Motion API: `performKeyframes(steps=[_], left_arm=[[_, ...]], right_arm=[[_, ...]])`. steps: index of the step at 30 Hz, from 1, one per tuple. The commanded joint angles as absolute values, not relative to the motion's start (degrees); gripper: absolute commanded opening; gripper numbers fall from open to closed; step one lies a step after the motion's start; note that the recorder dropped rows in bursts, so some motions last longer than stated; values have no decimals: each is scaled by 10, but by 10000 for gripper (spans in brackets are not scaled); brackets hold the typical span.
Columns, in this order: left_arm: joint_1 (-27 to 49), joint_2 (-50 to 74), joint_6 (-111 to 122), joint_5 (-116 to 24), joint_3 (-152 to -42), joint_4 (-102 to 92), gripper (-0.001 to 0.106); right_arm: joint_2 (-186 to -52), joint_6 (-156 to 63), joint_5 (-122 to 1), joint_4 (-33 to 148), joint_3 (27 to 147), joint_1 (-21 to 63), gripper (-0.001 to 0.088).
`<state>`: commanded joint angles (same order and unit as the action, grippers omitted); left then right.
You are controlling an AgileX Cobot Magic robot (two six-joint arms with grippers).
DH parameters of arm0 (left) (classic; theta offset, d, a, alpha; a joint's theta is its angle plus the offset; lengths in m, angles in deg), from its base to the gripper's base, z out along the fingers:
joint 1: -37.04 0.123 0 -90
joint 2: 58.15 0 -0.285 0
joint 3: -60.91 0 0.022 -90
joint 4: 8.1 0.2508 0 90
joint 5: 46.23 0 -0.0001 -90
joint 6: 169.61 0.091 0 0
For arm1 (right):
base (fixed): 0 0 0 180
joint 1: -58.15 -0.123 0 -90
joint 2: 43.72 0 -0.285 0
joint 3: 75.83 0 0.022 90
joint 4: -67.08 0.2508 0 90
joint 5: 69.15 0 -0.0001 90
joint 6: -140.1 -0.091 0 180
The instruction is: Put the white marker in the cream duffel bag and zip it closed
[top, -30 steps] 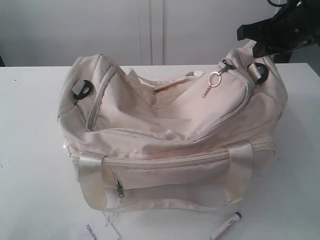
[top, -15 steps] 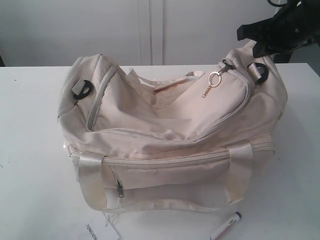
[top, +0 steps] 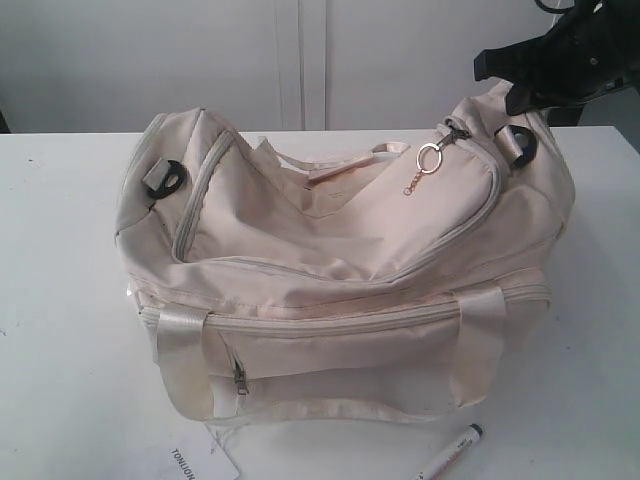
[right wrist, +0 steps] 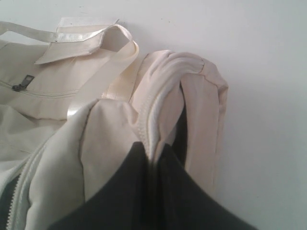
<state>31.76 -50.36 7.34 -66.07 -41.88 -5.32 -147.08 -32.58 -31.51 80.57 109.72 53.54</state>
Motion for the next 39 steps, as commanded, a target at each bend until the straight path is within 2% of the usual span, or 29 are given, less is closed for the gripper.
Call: performKeyframes(steps=[5, 15, 31, 39], left_arm=[[318, -504, 41, -648, -419, -53, 0], [318, -499, 37, -418, -534, -53, 0], [318, -344, 41, -211, -705, -69, 0], [318, -215, 215, -163, -787, -257, 0]], right_arm=[[-1471, -326, -315, 806, 1097, 535, 0], [-1471, -326, -315, 806, 1097, 535, 0], [-1471, -326, -311, 806, 1097, 535, 0], [-1471, -326, -311, 806, 1097, 535, 0]])
